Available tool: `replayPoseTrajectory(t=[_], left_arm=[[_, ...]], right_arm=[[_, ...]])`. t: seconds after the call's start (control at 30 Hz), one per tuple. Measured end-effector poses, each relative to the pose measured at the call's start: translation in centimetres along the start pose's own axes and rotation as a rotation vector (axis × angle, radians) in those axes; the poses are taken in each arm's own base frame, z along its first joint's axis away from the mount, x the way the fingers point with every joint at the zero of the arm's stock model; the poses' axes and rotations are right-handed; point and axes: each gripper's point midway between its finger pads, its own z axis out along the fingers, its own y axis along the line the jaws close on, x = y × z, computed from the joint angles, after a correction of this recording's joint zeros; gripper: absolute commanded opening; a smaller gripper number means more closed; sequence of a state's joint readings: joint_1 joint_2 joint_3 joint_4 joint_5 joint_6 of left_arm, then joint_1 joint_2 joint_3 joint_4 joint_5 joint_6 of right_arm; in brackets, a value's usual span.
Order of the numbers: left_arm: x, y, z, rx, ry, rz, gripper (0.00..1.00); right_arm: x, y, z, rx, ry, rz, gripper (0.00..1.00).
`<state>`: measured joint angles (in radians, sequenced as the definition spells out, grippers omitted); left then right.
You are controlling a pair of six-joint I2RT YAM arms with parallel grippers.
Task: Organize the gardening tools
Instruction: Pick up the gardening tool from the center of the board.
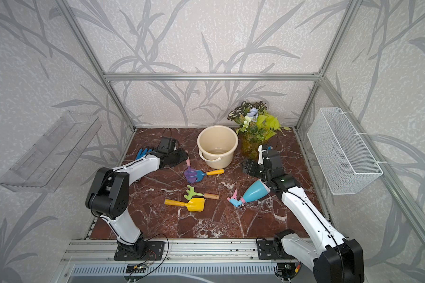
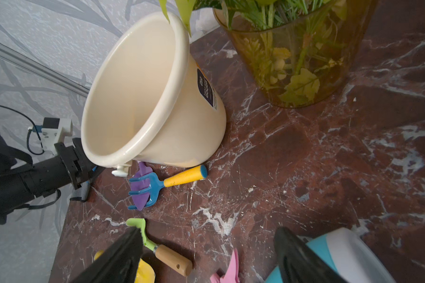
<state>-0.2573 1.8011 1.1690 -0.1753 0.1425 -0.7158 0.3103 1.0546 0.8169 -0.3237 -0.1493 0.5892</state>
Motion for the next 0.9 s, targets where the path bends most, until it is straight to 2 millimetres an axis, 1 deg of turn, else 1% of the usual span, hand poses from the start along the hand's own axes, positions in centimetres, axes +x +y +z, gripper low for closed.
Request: replayPoseTrajectory(t=[0.13,0.23,0.3,0.4,0.53,0.63,0.73,0.9], left_arm=[[0.9,1.2,1.8,-0.069,0.042,-0.004,0.45],[1.7,2.1,2.9,-0.109,0.072,-0.01,0.44],[2.0,2.3,3.4,-0.122,0.087,-0.01,0.44],[2.1,2.0,3.9,-0.126,0.098,-0.005,0.44],[1.6,0.8,4.3,-0.113,0.089,0.008,0.44],[1.6,0.3,4.8,-0.115,0.094,0.017,0.41],[2.0,0.3,5.3,-0.125,0.107,0.027,0.39],[2.5,0.3,5.7,-0.144,0.122,0.045,0.37]], right_arm=[[0.9,-0.2,-0.4,0.014,0.007,-0.016,0.87],[1.3,-0.5,-0.6,0.025,0.008,-0.021,0.87],[1.6,-0.8,-0.7,0.036,0.011,-0.023,0.87],[1.9,-1.3,-0.6,0.053,0.017,-0.022,0.87],[2.4,-1.9,-0.5,0.074,0.026,-0.02,0.87],[2.7,-2.3,-0.4,0.087,0.031,-0.019,0.87],[2.7,-2.5,-0.4,0.096,0.027,-0.019,0.87],[2.6,-2.7,-0.5,0.106,0.022,-0.019,0.87]])
